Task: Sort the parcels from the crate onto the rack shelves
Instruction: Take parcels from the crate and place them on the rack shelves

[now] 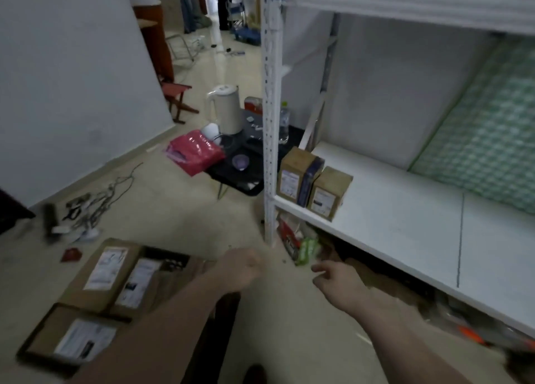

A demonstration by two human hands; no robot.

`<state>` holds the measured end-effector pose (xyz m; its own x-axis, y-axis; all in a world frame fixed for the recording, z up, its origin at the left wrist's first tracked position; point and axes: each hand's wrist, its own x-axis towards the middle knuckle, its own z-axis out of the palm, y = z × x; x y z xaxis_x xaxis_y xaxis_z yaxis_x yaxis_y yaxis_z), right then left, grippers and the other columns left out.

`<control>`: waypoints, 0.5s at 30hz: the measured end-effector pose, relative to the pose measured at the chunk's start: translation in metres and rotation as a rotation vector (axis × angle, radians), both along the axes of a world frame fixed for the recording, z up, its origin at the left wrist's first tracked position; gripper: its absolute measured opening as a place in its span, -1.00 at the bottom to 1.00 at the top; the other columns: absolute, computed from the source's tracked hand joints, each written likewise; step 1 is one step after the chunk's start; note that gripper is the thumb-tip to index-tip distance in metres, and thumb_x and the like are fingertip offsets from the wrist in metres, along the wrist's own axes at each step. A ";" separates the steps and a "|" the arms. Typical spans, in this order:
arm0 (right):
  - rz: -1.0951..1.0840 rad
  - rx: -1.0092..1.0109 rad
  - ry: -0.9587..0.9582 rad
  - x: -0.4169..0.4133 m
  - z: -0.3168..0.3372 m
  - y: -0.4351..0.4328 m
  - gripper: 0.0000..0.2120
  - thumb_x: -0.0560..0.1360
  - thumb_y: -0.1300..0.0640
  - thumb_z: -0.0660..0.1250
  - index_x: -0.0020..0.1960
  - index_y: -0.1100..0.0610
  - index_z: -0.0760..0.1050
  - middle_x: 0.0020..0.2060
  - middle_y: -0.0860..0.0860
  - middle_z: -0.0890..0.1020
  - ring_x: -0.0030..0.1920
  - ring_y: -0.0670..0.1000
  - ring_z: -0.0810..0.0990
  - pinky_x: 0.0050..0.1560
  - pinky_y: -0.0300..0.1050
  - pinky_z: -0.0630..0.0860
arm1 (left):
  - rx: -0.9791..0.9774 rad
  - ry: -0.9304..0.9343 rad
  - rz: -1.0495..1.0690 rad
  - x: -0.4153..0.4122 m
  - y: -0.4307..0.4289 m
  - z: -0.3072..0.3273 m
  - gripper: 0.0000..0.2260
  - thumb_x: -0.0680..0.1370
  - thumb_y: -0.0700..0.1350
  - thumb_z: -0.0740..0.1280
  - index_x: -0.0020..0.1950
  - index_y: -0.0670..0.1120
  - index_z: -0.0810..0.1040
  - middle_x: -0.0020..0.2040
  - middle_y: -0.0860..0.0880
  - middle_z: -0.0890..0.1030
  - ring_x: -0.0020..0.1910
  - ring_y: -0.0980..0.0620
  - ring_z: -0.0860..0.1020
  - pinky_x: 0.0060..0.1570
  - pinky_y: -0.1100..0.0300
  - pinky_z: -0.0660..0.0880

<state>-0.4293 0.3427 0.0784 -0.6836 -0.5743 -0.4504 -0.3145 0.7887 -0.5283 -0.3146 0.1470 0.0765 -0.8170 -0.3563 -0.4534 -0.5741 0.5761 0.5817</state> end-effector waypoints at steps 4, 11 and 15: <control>0.116 0.086 -0.081 0.045 -0.039 -0.005 -0.62 0.54 0.17 0.21 0.34 0.07 0.51 0.31 0.01 0.54 0.29 0.01 0.50 0.19 -0.25 0.38 | 0.063 -0.103 0.206 0.081 -0.015 -0.029 -0.82 0.58 -0.17 0.26 0.16 -0.12 0.55 0.00 -0.09 0.58 -0.11 0.06 0.54 -0.03 0.23 0.52; 0.218 0.275 -0.211 0.100 -0.083 -0.037 -0.62 0.57 0.13 0.23 0.37 0.11 0.47 0.34 0.07 0.50 0.31 0.05 0.48 0.22 -0.21 0.40 | 0.119 -0.236 0.484 0.182 -0.040 -0.062 -0.80 0.51 -0.13 0.32 0.12 -0.08 0.56 0.02 -0.06 0.59 0.01 -0.01 0.57 0.09 0.02 0.56; 0.196 0.312 -0.184 0.118 -0.089 -0.068 -0.67 0.57 0.17 0.22 0.27 0.26 0.54 0.25 0.15 0.57 0.21 0.12 0.54 0.20 -0.08 0.48 | 0.065 -0.252 0.420 0.209 -0.050 -0.073 -0.76 0.54 -0.10 0.26 0.20 -0.05 0.54 0.11 -0.01 0.55 0.09 0.04 0.49 0.09 0.18 0.46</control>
<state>-0.3117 0.2750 -0.0111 -0.4662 -0.5021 -0.7284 -0.3972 0.8545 -0.3348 -0.1053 0.0972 0.0033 -0.4708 -0.5957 -0.6508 -0.8765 0.2316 0.4221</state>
